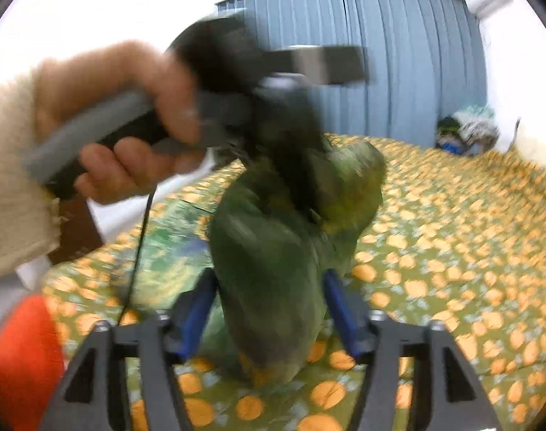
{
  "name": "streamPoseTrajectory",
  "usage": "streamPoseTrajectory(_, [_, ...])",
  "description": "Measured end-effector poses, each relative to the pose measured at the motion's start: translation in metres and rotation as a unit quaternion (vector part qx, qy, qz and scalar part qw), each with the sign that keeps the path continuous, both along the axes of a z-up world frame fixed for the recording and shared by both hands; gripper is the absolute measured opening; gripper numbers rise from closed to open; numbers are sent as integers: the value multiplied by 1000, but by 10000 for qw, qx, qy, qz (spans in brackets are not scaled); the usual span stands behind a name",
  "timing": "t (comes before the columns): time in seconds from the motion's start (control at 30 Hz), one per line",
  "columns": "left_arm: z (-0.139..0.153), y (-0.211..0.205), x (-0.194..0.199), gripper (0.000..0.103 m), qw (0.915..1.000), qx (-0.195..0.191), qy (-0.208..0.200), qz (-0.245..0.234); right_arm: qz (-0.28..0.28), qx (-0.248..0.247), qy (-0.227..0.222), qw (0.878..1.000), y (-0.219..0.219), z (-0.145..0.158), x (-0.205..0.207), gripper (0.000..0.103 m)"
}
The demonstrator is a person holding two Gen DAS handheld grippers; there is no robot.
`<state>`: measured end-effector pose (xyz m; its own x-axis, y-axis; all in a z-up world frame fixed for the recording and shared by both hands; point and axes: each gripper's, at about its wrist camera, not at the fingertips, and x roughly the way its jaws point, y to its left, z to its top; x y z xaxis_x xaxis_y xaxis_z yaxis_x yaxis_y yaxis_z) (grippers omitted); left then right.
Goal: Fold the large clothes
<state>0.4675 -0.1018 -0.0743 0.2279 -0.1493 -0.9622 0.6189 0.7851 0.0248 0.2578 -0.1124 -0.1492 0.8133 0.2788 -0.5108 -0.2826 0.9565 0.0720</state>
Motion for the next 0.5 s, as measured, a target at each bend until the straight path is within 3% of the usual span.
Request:
streamPoseTrajectory(0.17, [19,104,20,27,9976,-502,-37,466,-155,519,341,9979,-22,-2,11,65])
streamPoseTrajectory(0.27, [7,158,29,28,9946,-672,41,785,-124,370,600,9974,-16,-6,36,65])
streamPoseTrajectory(0.37, [-15,200,30,29,9915,-798,127,1018,251,140,934,9952,12,-4,74,48])
streamPoseTrajectory(0.5, [-41,246,28,31,9855,-1089,235,1283,875,-209,1192,9888,63,-1,113,43])
